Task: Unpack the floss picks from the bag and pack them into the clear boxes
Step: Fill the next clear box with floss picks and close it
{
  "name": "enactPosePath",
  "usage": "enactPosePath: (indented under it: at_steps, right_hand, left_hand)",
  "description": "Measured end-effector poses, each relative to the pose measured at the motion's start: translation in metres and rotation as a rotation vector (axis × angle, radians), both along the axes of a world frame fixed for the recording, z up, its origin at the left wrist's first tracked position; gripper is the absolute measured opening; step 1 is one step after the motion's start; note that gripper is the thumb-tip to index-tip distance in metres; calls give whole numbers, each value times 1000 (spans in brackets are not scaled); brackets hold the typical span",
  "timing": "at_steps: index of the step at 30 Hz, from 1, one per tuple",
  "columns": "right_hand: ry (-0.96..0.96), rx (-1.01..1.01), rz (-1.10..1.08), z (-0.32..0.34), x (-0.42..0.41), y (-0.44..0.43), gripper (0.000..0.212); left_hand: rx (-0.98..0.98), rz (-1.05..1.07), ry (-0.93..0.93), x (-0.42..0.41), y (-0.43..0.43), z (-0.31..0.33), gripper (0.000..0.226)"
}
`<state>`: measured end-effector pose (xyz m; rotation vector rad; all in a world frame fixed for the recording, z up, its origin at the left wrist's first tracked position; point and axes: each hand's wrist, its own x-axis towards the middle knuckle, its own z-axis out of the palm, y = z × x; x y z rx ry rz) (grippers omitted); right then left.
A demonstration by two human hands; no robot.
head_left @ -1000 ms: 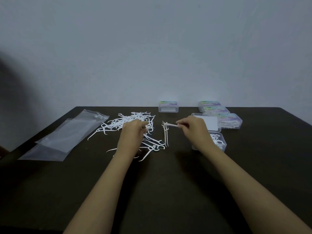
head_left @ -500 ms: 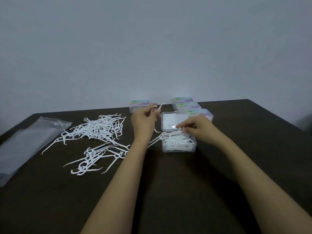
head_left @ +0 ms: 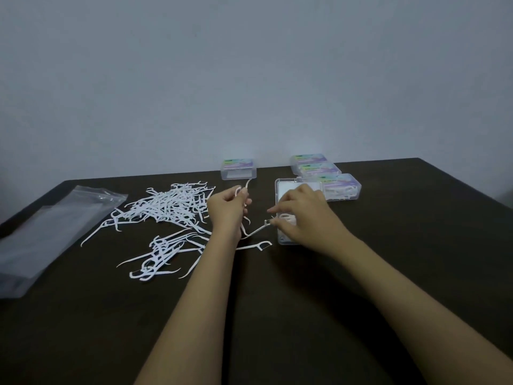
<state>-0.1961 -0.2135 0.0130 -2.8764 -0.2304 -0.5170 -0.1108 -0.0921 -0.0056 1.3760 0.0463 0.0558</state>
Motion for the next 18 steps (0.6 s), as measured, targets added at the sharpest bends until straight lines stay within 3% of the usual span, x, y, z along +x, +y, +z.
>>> enactPosePath:
  at_steps: [4,9,16,18]
  right_hand:
    - [-3,-136,-13,-5,4,15,34]
    - [-4,19,-140,4,3,-9,25]
    - [137,79,-197,2,8,-31,15]
    - [139,87,-192,2,8,-31,14]
  left_hand:
    - [351,-221,23,-1,10,3,16]
    - [655,-497,20,-5,17,16,7]
    - [837,-656,-11,-14,24,21,25]
    - [891,-660,-37,-15,24,22,21]
